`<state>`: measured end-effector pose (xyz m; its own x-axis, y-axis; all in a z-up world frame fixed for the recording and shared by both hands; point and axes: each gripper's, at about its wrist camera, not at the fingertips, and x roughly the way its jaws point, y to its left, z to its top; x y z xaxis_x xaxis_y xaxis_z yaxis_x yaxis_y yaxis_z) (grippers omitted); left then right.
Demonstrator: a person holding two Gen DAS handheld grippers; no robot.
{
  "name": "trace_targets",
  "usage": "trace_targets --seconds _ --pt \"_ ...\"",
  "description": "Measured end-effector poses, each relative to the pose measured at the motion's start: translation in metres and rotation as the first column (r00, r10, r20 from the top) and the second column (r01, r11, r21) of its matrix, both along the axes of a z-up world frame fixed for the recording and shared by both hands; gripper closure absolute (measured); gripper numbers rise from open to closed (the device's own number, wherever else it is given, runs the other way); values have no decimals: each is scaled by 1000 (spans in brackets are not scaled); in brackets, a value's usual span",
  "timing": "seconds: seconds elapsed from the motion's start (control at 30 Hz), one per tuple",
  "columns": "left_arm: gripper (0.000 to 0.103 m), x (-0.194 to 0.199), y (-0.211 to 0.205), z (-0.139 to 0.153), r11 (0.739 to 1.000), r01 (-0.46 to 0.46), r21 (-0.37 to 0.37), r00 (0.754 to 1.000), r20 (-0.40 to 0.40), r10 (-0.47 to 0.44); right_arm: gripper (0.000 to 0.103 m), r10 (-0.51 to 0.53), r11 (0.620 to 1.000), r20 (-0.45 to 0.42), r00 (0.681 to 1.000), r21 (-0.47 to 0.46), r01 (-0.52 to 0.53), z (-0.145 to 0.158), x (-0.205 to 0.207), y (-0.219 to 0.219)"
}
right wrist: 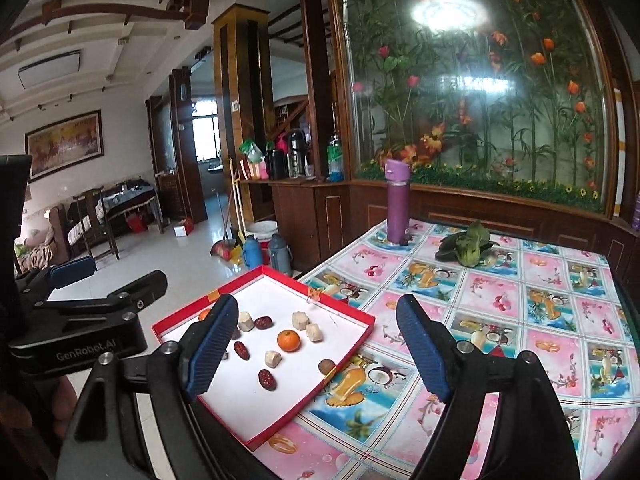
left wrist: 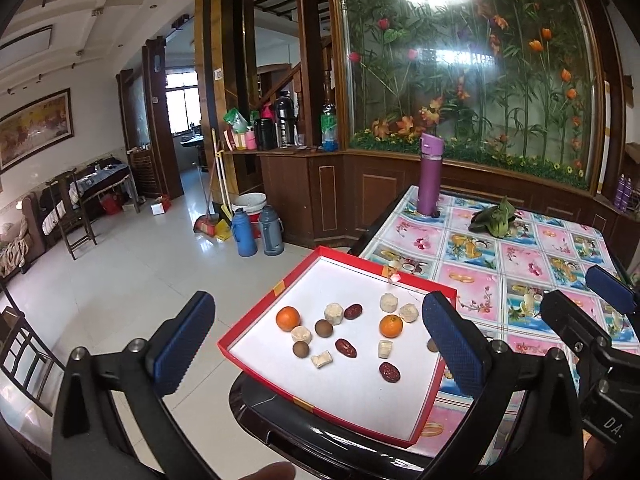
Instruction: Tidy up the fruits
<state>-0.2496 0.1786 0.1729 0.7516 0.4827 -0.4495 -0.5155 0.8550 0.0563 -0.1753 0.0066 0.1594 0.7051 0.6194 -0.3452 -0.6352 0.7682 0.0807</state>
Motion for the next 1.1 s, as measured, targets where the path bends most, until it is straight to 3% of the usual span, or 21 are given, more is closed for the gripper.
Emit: trace_targets --seconds 0.27,1.1 --pt "0 1 -3 2 999 -19 32 1000 -7 19 22 1 1000 3 1000 18 -1 -1 1 -4" --pt "0 4 1 -8 1000 -24 8 1000 -20 24 22 75 997 -71 995 -14 -76 -17 -4 18"
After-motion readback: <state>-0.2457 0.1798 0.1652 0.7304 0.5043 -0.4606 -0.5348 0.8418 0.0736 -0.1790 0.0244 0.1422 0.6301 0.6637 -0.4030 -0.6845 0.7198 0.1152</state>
